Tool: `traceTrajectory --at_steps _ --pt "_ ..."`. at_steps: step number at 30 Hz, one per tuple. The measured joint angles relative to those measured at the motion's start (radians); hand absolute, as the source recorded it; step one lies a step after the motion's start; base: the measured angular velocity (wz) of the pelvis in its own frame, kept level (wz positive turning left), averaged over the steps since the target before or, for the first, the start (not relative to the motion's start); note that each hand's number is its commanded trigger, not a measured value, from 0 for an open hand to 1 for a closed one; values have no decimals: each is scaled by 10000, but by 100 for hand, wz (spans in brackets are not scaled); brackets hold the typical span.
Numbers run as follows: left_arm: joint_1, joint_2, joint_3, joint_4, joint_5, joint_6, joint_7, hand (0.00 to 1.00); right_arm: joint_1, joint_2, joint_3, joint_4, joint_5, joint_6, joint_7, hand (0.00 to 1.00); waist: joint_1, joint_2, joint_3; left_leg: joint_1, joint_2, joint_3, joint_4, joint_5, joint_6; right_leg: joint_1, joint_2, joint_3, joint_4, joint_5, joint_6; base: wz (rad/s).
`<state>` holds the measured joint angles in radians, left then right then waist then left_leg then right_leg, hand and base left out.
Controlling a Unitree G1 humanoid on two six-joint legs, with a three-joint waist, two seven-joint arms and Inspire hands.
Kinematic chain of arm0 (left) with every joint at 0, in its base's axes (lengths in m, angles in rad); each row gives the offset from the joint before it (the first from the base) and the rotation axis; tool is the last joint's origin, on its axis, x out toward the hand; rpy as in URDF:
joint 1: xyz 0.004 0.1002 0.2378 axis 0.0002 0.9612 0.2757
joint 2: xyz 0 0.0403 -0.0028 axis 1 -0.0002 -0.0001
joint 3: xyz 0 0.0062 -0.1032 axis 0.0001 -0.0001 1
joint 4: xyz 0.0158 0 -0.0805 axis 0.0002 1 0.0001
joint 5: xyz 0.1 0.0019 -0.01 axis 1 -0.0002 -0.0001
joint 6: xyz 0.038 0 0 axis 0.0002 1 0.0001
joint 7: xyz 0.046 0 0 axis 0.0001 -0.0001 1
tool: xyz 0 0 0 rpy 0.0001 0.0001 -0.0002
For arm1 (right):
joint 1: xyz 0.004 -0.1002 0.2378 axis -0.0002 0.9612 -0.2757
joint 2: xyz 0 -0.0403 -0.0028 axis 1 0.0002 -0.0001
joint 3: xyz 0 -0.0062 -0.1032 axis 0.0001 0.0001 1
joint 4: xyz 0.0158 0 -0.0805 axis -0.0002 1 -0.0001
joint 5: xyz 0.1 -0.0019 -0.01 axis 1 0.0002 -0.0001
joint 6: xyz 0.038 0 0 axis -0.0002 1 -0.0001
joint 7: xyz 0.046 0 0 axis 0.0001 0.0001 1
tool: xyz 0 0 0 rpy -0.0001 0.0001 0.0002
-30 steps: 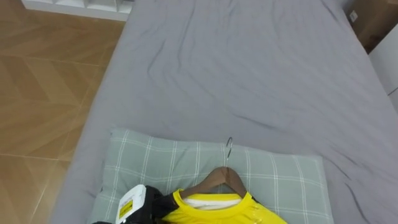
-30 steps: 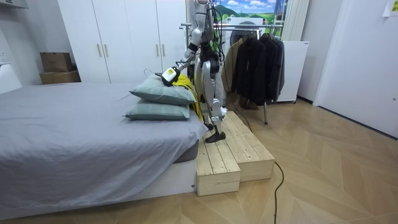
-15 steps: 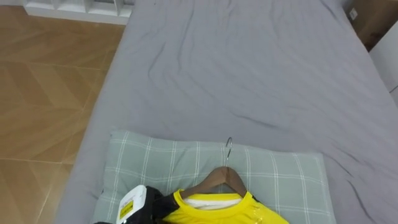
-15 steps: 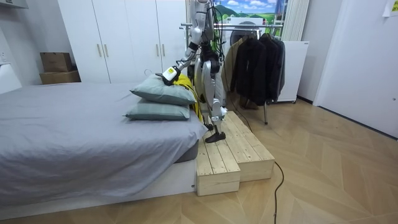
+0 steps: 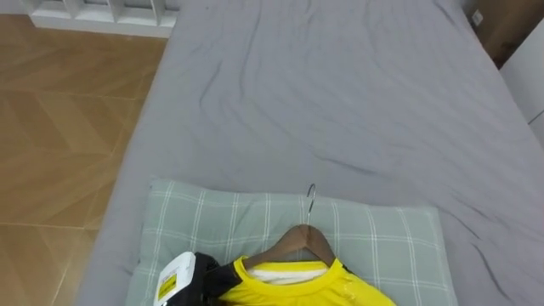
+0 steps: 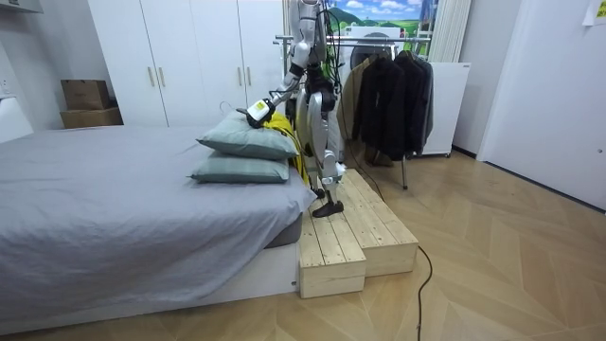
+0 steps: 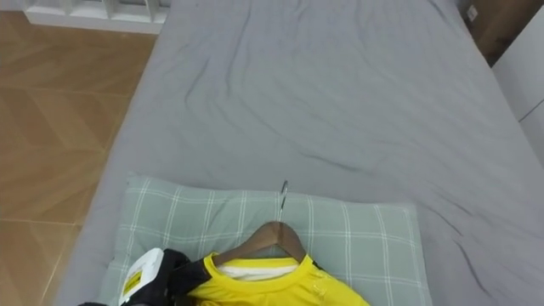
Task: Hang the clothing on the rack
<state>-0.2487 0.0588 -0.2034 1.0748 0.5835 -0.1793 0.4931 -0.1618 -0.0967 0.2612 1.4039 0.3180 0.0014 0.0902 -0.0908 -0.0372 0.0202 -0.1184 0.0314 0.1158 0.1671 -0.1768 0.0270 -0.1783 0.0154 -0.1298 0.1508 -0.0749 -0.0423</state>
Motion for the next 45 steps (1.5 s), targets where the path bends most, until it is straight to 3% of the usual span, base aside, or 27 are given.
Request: traceTrajectory --at_steps 3,15,26,33,34,36,37,39,45 --pt "457 74 -103 -1101 9 57 0 100 18 -84 0 -1 1 -43 28 0 -10 116 -29 32 -75 -70 17 9 -13 24 12 -41 -3 -17 -20 7" --pt "1667 562 -406 -5400 193 134 3 100 375 -82 -276 -45 324 -517 -12 0 -29 148 -32 114 -87 -392 364 21 -32 375 -96 -284 -6 -58 -66 7" --pt "1676 1109 -353 -7301 577 70 24 100 653 -97 -566 -34 21 -660 -117 0 -31 337 -107 538 -100 -375 344 21 -34 790 -82 -288 -5 -68 -67 0" --pt "1677 1121 -302 -7547 560 77 49 100 856 -99 -567 -20 393 -665 -105 0 -29 368 -141 1009 -113 -351 202 16 -39 1247 -71 -278 -166 -80 -51 0" --pt "1677 1121 -302 -7547 560 77 49 99 855 -99 -570 -20 394 -666 -103 0 -35 369 -141 1023 -114 -350 197 16 -39 1256 -72 -275 -166 -80 -49 0" --pt "1677 1119 -302 -7554 559 76 49 60 855 -99 -572 -24 391 -671 -44 0 -55 368 -141 1056 -117 -339 189 9 -49 1276 -67 -255 -163 -82 -47 -2" --pt "1677 1119 -302 -7559 561 77 48 60 857 -99 -578 -25 384 -672 -33 0 -89 368 -141 1066 -118 -340 188 8 -49 1289 -66 -254 -163 -82 -47 0" --pt "1678 1120 -301 -7630 558 79 48 68 858 -100 -598 -37 372 -672 -1 0 -129 367 -141 1129 -118 -341 182 8 -50 1353 -64 -254 -168 -85 -45 0" --pt "1743 1121 -129 -8933 364 56 273 67 1062 -105 -891 -95 337 -676 11 0 -117 359 -144 1464 -121 -331 23 6 -53 1599 -53 -228 -167 -152 -36 0"
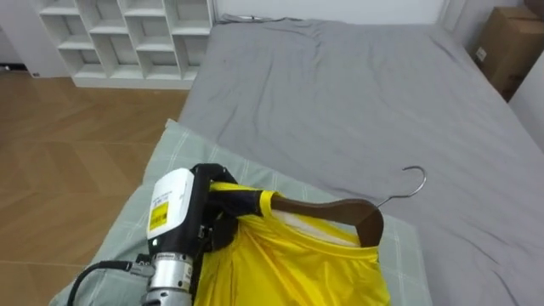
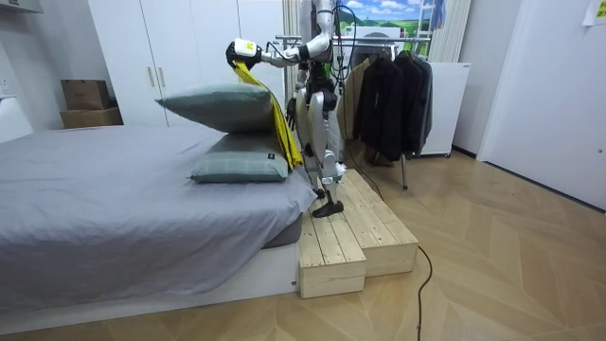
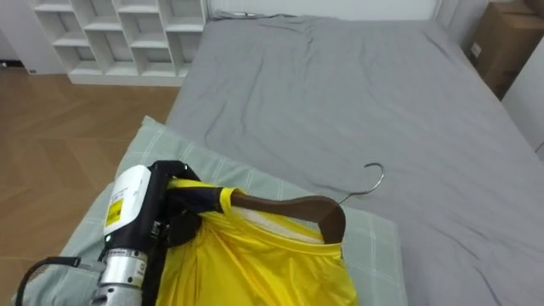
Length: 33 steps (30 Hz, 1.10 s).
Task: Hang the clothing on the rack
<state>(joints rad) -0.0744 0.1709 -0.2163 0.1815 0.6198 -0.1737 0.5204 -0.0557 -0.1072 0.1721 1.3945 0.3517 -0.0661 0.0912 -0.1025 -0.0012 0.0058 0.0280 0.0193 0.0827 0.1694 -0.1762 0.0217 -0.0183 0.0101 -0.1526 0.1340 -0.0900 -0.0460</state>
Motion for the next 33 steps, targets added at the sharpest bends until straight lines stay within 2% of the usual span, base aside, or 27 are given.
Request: traceTrajectory --at_steps 2,3,4,5,6,17,33 --pt "25 -12 191 -192 5 -83 193 62 18 0 0 1 2 6 3 0 -4 -5 -8 203 -3 13 -56 -1 -2 160 5 29 6 -46 11 0" --pt "28 -16 263 -234 8 -83 222 49 50 1 0 -1 5 6 5 0 0 -17 -24 293 -2 14 -61 -12 -17 247 22 84 9 -70 15 0" --pt "29 -17 289 -245 9 -83 222 51 65 1 0 -3 4 7 13 0 7 -22 -27 330 -1 14 -72 -15 -21 281 32 105 10 -75 17 0" --pt "48 -18 351 -244 10 -81 222 90 80 1 1 -4 5 16 38 0 11 -33 -31 378 3 14 -83 -19 -27 326 51 111 1 -76 17 0" --pt "70 -18 417 -243 9 -68 222 100 95 1 5 -5 20 18 84 0 13 -40 -35 387 7 15 -82 -23 -32 345 85 108 -3 -76 16 0" --pt "392 -21 562 -243 14 145 365 100 163 -11 15 -7 397 24 161 0 8 -42 -35 381 9 12 -89 -31 -43 355 94 56 -10 -78 14 0" --pt "476 -53 574 -243 12 151 377 100 190 -20 12 -10 441 22 213 0 14 -38 -26 546 22 84 -241 -34 -48 435 99 123 -28 -106 14 -1"
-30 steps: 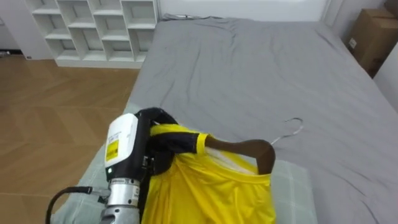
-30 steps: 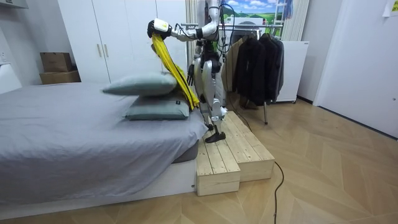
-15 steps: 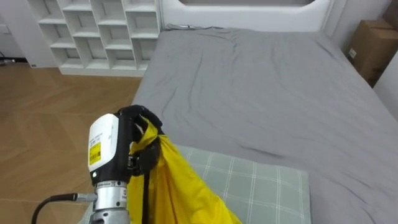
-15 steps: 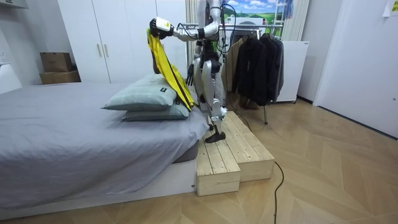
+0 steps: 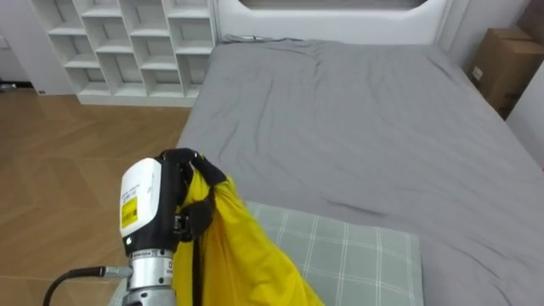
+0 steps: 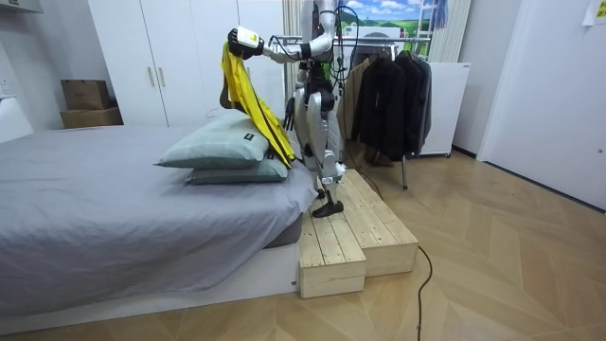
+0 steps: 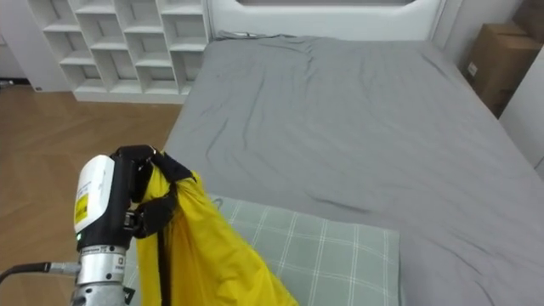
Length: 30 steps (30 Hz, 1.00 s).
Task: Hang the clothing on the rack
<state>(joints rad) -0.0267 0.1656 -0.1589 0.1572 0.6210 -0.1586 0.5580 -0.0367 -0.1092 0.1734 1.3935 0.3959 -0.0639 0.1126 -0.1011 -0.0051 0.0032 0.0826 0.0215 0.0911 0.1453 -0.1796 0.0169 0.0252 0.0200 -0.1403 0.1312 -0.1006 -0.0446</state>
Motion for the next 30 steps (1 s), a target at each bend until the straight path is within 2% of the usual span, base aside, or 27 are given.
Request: traceTrajectory --at_steps 14,17,19,23,24,27,28,30 --pt "15 30 1 -160 31 0 16 100 14 1 -182 19 -73 2 20 0 -4 21 31 86 7 -45 -42 -11 -18 117 -3 10 -144 -16 -1 0" --pt "15 135 9 -461 116 -1 16 100 15 0 -218 16 -118 3 -7 0 6 20 32 87 7 -50 -42 -11 -18 118 -1 11 -138 -16 -1 0" --pt "14 271 36 -764 237 -4 17 100 13 0 -299 -3 -267 -3 -18 0 17 24 34 85 6 -48 -42 -11 -18 110 3 26 -138 -16 -1 0" --pt "11 780 221 -1853 668 -49 38 100 34 -35 -702 -177 -596 -14 -25 0 -25 82 67 92 4 -42 -41 -11 -17 107 -3 40 -131 -16 -1 0" --pt "-1 936 293 -2214 912 -127 129 100 33 -65 -810 -240 -667 -15 -24 0 -33 118 88 89 2 -41 -41 -11 -17 107 -7 37 -132 -15 -1 0" --pt "-12 1124 463 -2958 1430 -364 318 100 53 -218 -1097 -358 -946 -15 -30 0 -39 256 148 83 -15 -53 -41 -11 -16 107 -21 31 -125 -15 2 0" --pt "-13 1200 477 -3126 1620 -368 322 100 83 -232 -1187 -416 -988 -14 -47 0 -35 277 145 83 -14 -51 -40 -11 -16 99 -22 40 -125 -15 3 0" --pt "-94 1644 507 -3778 2216 -495 400 100 310 -347 -1200 -967 -1413 -14 -86 0 -35 340 140 86 -1 -17 -27 -11 -16 108 -16 38 -125 -15 2 0"
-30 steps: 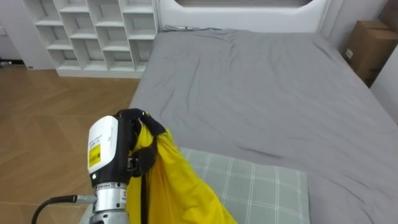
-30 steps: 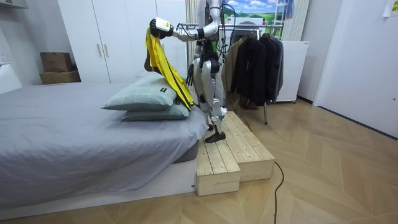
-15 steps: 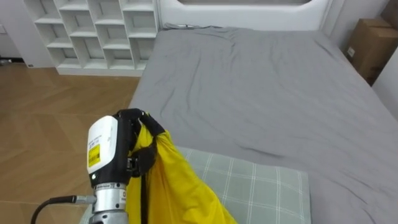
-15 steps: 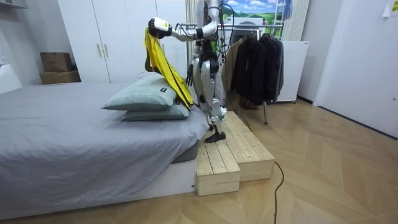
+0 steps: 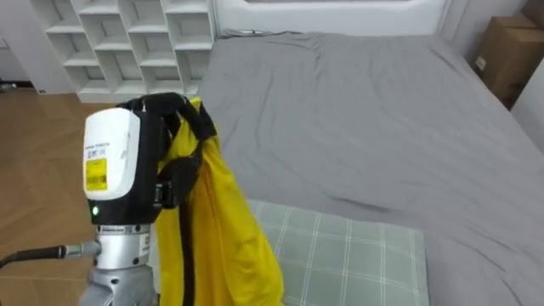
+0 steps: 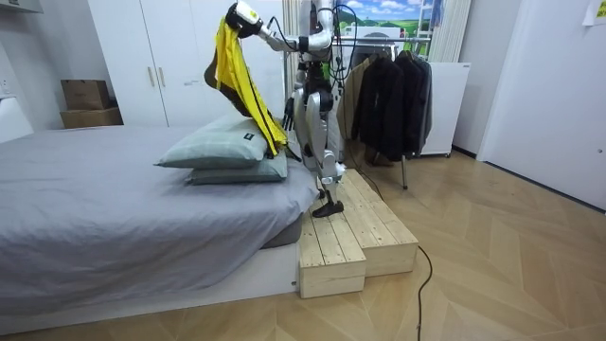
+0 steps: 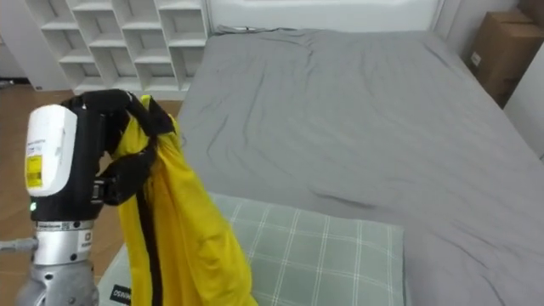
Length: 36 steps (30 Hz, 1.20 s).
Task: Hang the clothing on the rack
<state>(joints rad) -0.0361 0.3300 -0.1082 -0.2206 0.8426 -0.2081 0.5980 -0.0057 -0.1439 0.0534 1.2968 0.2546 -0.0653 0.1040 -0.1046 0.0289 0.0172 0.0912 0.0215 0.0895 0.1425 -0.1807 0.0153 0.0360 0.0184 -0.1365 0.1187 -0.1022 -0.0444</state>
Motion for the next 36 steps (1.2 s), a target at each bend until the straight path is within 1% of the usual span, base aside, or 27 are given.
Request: traceTrajectory --at_steps 1,3,5,6,8,10,11,12,15,19,22,24,29,31,34,36 --pt "-57 92 0 -112 49 -61 8 100 62 -55 0 -140 -70 0 3 0 -2 32 -2 4 -1 7 0 0 0 7 -1 3 1 0 0 0" --pt "-159 394 194 -539 169 -318 17 100 333 -269 -36 -639 -229 -11 23 0 25 198 -7 59 -2 42 1 0 0 41 -8 40 29 0 0 -6" --pt "-284 522 422 -756 158 -505 29 100 541 -368 -115 -1143 -319 -9 -10 0 26 309 -4 79 -3 61 20 0 0 28 -9 105 73 -2 4 -11" --pt "-440 523 553 -771 159 -662 88 100 651 -411 -207 -1495 -429 -9 -74 0 23 375 1 79 -6 71 20 0 0 -7 -11 125 114 -10 11 -7" --pt "-630 536 668 -776 172 -852 143 100 805 -433 -383 -2059 -673 11 -266 0 13 424 -3 81 -9 97 22 0 0 -23 -18 127 177 -36 21 0" --pt "-724 575 762 -774 436 -986 297 100 844 -485 -571 -2550 -978 14 -416 0 31 437 -4 86 -5 164 40 1 1 -27 3 226 199 -56 26 -2" --pt "-738 621 895 -774 700 -1103 387 100 844 -517 -794 -2878 -1114 14 -494 0 31 443 -3 86 -6 173 65 1 1 -28 6 250 202 -56 26 -4" --pt "-741 753 976 -774 835 -1193 489 100 842 -579 -885 -3187 -1144 8 -618 0 27 446 -4 85 -6 172 89 1 1 -27 6 256 204 -55 25 0" --pt "-794 989 1081 -886 1137 -1217 627 100 844 -711 -1196 -3896 -1153 0 -748 0 34 473 -23 81 -7 168 100 1 1 -20 3 247 205 -41 26 0" --pt "-841 1023 1079 -1065 1555 -1273 755 100 849 -758 -1230 -4882 -1246 -15 -1036 0 30 518 -57 83 -7 170 104 1 2 -18 0 245 227 -40 26 0" --pt "-914 1077 1081 -1071 1898 -1287 756 100 851 -759 -1230 -5489 -1367 -201 -1135 0 46 551 -80 81 1 170 119 1 1 -17 4 226 215 -39 23 0" --pt "-962 1318 1157 -1075 2147 -1287 753 100 875 -762 -1245 -5962 -1533 -256 -1171 0 59 568 -91 76 6 173 118 1 1 -17 6 226 208 -37 19 0" --pt "-986 1353 1319 -1083 2180 -1287 750 100 1119 -815 -1254 -7373 -2557 -261 -1454 0 99 573 -96 73 -5 175 113 1 1 -22 -7 219 195 -34 13 0" --pt "-986 1352 1378 -1083 2180 -1286 751 100 1119 -950 -1254 -7767 -2858 -263 -1455 0 112 574 -97 80 -13 176 111 1 1 -19 -8 236 198 -34 14 -2" --pt "-980 1351 1451 -1082 2178 -1274 750 100 1230 -1260 -1262 -8556 -3538 -263 -1450 0 222 562 -92 86 -12 200 104 1 1 -31 -4 288 207 -34 14 -4" --pt "-972 1359 1441 -1078 2182 -1256 715 100 1256 -1434 -1253 -9491 -3838 -263 -1455 0 231 550 -93 84 -14 220 104 1 1 -32 -9 279 210 -43 22 0"
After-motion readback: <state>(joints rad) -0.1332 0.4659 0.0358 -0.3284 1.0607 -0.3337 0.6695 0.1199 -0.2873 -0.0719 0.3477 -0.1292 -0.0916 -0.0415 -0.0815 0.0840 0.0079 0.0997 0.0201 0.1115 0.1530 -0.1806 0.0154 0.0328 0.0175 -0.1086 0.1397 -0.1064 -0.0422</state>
